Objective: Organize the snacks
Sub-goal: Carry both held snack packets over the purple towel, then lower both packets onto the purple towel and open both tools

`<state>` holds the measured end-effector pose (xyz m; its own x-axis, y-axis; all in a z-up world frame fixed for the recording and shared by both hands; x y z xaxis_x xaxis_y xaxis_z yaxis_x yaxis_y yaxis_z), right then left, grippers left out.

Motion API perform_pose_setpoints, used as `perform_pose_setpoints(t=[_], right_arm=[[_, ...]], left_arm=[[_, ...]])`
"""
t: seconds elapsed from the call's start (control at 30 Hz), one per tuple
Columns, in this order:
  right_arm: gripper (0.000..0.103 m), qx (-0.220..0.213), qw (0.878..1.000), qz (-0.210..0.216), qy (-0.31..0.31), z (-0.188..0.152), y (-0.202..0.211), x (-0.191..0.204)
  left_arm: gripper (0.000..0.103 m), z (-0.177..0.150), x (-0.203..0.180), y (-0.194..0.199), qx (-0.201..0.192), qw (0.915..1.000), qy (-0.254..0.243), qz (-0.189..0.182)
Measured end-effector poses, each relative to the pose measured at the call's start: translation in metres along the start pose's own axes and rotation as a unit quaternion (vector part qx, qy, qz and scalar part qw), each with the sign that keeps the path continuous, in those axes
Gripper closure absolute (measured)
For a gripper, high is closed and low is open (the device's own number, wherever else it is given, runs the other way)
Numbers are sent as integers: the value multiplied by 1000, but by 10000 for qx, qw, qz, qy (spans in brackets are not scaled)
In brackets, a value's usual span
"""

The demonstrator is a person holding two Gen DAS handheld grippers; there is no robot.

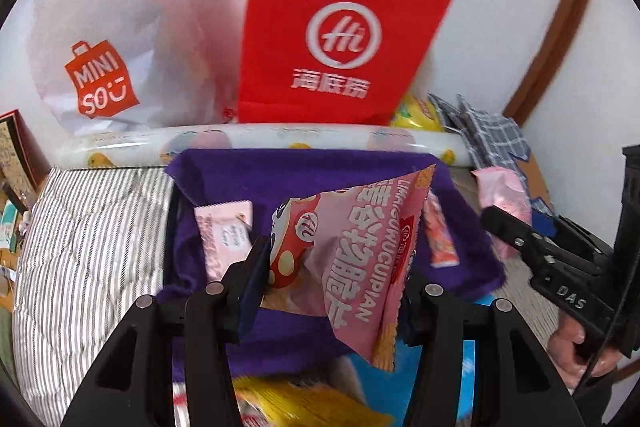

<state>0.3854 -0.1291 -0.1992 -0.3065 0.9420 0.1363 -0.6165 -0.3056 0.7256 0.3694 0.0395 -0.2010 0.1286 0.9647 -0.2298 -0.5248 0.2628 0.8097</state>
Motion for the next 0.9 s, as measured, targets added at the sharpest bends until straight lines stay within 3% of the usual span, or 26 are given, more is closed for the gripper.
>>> perform_pose_setpoints(t=[0.2,0.4,0.57,0.9], right_arm=[[60,175,9994,-52,-290,-13,-20,-20],[60,157,9989,-82,-440,-20,-22,-31],[60,112,9994,-207,-272,-23,-22,-26],[60,310,9990,-215,-242,-27,-32,-25]], left_arm=[[51,-8,20,-15,79,9994,108,328],[52,-14,23,-13,20,9990,436,129],[53,-15,16,-15,-74,9991,290,300],[55,-20,11,-23,-5,9993,320,174]])
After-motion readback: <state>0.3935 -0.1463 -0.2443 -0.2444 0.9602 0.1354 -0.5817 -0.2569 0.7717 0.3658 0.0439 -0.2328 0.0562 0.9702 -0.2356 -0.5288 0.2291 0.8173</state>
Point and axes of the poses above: each gripper's, at about its wrist camera, not at the fingertips, and y roughly against the way its jaws point, x to its left, z to its top, the point moved 9 cm from there along -y, roughly the way its jaws point, and after that the axes turned 7 degrees about x, right-handed, at the moved point
